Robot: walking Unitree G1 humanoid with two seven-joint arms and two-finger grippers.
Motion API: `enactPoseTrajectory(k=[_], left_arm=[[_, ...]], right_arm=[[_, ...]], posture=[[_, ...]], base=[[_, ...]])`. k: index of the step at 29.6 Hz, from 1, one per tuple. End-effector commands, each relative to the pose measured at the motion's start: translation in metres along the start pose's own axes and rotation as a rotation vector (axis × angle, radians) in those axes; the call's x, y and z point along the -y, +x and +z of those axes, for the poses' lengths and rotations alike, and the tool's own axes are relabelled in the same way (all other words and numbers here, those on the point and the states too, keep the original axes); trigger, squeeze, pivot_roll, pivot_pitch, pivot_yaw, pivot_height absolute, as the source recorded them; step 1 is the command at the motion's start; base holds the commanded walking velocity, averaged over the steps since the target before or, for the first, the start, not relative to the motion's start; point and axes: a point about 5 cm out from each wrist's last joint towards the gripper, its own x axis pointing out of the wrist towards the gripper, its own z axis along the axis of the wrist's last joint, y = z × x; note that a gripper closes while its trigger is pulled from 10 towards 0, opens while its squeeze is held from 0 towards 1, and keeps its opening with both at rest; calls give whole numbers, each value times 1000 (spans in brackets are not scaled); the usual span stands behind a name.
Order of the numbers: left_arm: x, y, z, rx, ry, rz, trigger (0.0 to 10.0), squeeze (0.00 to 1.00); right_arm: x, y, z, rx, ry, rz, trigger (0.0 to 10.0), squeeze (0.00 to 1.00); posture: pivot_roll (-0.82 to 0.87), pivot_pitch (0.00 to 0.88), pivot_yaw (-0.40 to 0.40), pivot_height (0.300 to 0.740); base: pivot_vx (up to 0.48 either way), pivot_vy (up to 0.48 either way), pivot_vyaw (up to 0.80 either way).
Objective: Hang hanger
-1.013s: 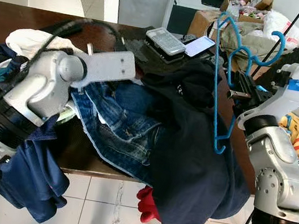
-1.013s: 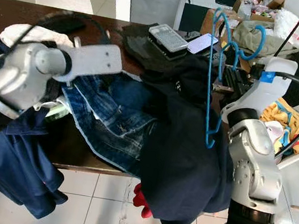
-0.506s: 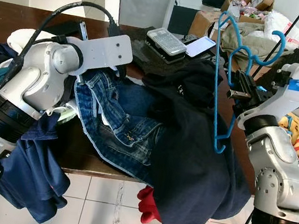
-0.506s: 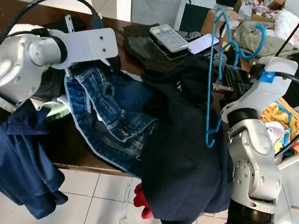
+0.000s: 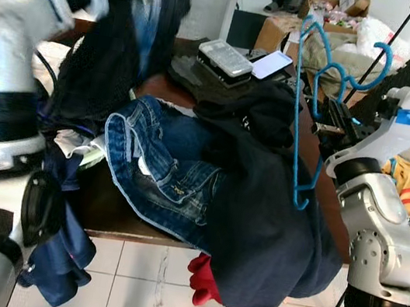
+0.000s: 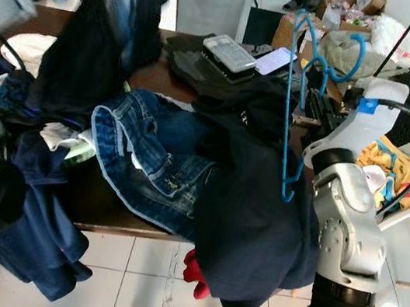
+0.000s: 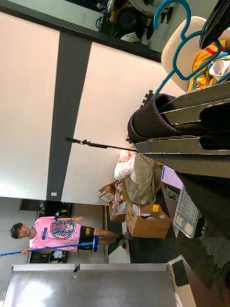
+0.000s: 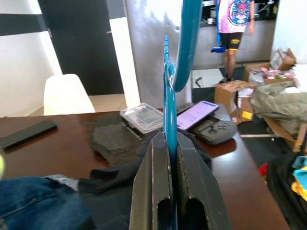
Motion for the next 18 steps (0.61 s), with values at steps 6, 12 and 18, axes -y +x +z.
enactPoseTrajectory(k=[6,12,18], left_arm=[[9,-11,21,150,30,-13,10000,0],[9,-13,36,167,8,-12,10000,0],[22,-8,25,115,21,-44,10000,0]], right_arm=[[-5,3,1,22,20,18,10000,0],[-5,3,1,25,29,13,10000,0],[-4,2,1,30,33,9,10000,0]], posture=[[115,164,-40,740],[121,166,-30,740],[120,166,-27,740]], base=[[0,0,0],[0,0,0],[-224,0,0]])
